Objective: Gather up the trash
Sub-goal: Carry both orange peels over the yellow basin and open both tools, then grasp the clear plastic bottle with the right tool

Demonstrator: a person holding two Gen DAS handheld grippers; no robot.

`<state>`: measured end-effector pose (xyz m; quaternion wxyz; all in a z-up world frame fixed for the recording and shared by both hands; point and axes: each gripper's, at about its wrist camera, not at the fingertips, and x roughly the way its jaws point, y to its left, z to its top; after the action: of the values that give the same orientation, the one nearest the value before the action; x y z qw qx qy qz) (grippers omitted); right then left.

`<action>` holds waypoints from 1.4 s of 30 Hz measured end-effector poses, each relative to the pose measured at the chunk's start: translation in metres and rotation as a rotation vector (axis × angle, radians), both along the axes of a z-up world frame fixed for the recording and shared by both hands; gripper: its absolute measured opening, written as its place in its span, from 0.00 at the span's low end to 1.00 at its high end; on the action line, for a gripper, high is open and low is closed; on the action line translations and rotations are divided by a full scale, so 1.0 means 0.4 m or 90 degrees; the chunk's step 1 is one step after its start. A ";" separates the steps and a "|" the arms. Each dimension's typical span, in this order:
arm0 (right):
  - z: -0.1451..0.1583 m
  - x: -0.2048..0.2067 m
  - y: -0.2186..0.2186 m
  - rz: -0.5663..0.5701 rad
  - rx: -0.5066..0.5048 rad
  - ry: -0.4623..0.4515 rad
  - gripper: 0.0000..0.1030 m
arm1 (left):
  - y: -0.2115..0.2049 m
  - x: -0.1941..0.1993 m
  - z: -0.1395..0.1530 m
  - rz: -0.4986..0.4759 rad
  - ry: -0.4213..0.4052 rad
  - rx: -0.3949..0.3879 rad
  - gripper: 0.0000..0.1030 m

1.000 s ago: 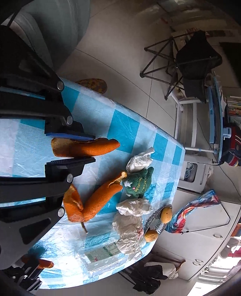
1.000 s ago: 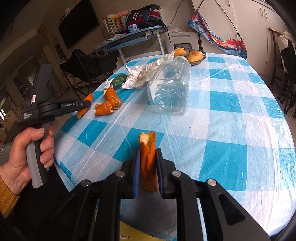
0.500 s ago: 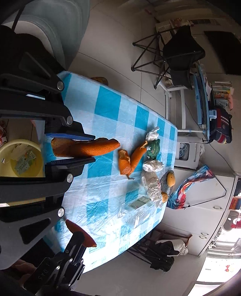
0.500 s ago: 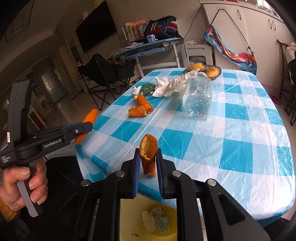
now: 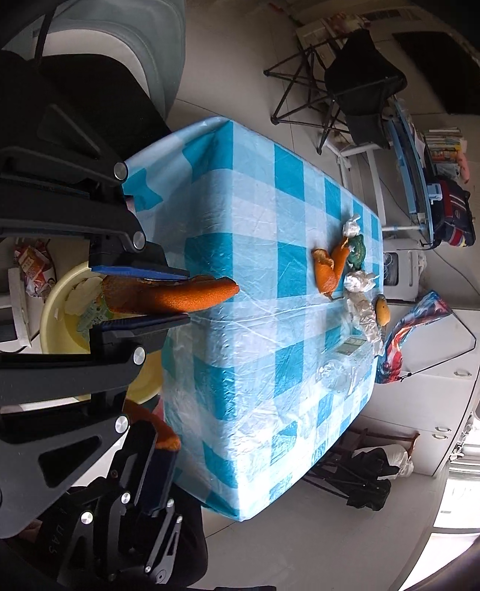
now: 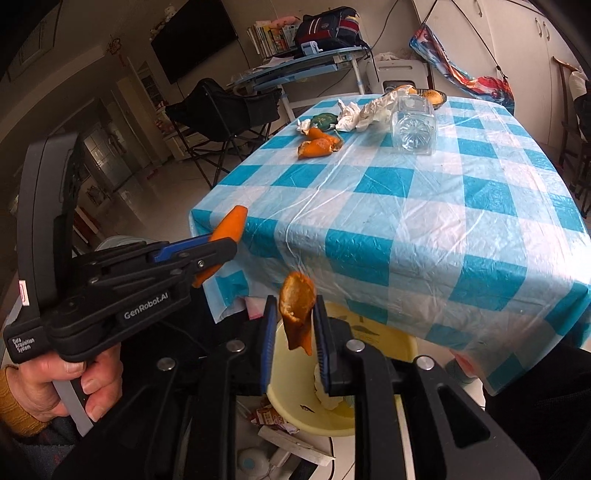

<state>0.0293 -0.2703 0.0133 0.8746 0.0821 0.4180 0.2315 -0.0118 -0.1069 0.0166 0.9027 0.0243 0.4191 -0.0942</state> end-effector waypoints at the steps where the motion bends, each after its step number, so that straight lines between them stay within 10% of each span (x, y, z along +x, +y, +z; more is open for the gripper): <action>1: 0.000 -0.003 -0.005 -0.006 0.003 0.000 0.38 | -0.003 -0.007 -0.002 -0.005 0.004 0.001 0.17; 12: 0.003 0.000 -0.041 -0.059 0.023 -0.012 0.44 | -0.026 -0.051 0.017 -0.019 -0.017 0.038 0.45; 42: -0.008 0.017 -0.045 -0.083 0.005 -0.011 0.60 | 0.020 0.003 0.037 0.035 -0.066 0.063 0.66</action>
<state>0.0361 -0.2885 0.0103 0.8910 0.1105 0.4034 0.1765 -0.0108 -0.0988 0.0313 0.9231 0.0619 0.3766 -0.0474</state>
